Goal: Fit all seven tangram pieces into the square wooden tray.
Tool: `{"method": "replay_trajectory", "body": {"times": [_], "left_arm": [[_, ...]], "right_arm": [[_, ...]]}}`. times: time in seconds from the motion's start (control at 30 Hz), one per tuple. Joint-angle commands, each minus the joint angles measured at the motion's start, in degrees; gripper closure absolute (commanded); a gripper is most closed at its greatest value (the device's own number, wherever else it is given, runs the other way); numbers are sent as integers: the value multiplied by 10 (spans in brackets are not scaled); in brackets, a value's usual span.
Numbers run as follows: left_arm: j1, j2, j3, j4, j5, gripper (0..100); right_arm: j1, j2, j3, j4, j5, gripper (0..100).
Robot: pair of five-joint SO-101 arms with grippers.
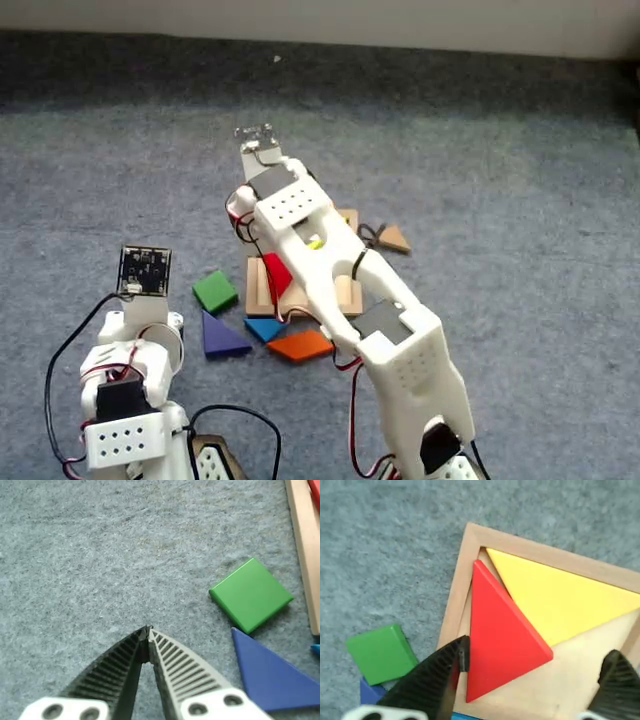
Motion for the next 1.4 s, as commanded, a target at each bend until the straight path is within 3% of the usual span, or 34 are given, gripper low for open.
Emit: {"method": "replay_trajectory", "body": {"times": [0.0, 0.17, 0.37, 0.53, 0.8, 1.07, 1.37], "left_arm": [[-7, -5, -7, -9, 4, 964], [-7, -5, -7, -9, 4, 964], [-7, -5, -7, -9, 4, 964], [-7, -5, -7, -9, 4, 964], [-7, -5, -7, -9, 4, 964], [-7, -5, -7, -9, 4, 964], [-7, -5, -7, -9, 4, 964]], "right_arm": [[-6, -15, -84, 78, 38, 609], [14, -15, -147, 156, 98, 636], [97, -12, -154, 131, 150, 822], [123, 15, -108, 80, 207, 996], [117, 62, -95, 77, 225, 990], [57, 65, -94, 122, 225, 990], [87, 61, -99, 154, 224, 990]]}}
